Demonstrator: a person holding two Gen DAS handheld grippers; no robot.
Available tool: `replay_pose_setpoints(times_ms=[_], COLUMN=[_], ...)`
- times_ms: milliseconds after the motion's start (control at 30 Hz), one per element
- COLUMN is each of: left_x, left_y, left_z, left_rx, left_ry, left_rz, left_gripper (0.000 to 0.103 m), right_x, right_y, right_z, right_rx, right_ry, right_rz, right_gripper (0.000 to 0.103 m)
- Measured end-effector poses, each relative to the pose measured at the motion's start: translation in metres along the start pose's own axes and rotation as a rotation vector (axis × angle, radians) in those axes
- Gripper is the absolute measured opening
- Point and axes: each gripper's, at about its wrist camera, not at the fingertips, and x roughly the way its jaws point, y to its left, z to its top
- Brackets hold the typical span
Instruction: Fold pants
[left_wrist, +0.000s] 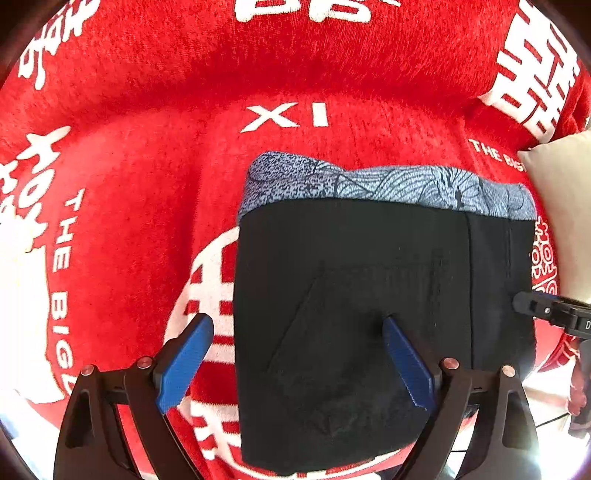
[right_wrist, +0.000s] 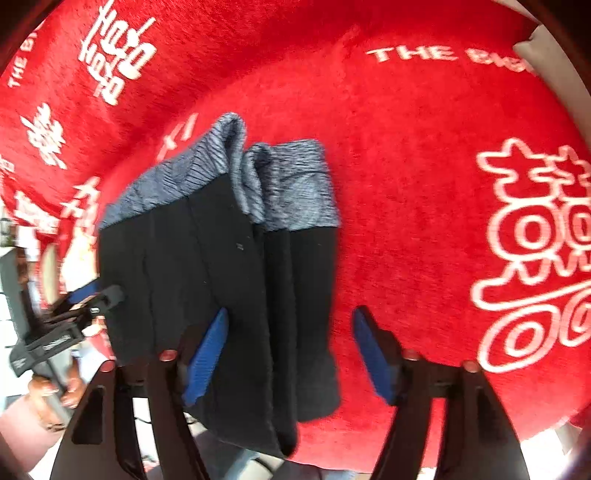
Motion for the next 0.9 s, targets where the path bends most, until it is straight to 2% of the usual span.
replay_pose_setpoints(times_ms=[33,67,200,267,300,533,733,900], left_x=[-0.003,-0.007,-0.025,-0.035,-0.041,-0.073,-0.087,-0.096], left_y=[-0.001,-0.002,-0.009,-0.014,-0.016,-0.028,-0.029,-0.029], left_z=[-0.002,-0.004,-0.014,-0.018,-0.021,-0.035,-0.047,-0.056], left_rx=[0.003,0.008,0.04,0.053,0.059,0.067,0.071,0.073], left_ry=[0.001,-0.002,0.019,0.02,0.015,0.007,0.027,0.036], left_rz=[0.013,0.031,0.068,0.074,0.084,0.124,0.169,0.171], left_gripper=[0.101,0.103,0.103,0.103,0.103,0.103,0.103,0.103], right_x=[-0.003,-0.006,-0.024,-0.034,-0.04,-0.068,-0.076,-0.079], right_y=[0.004,0.005,0.012,0.024,0.033,0.081,0.108,0.118], right_z=[0.0,-0.001,-0.011,-0.019,-0.024,-0.047,-0.061,-0.069], right_rx=[0.013,0.025,0.041,0.017,0.003,-0.028,-0.044,-0.047], right_ry=[0.004,0.006,0.01,-0.006,-0.018,-0.091,-0.077,-0.064], right_rz=[-0.05,-0.069,-0.2,-0.254,-0.262,-0.236,-0.244,-0.266], right_gripper=[0.08,0.082,0.085,0.097,0.102,0.103,0.103,0.103])
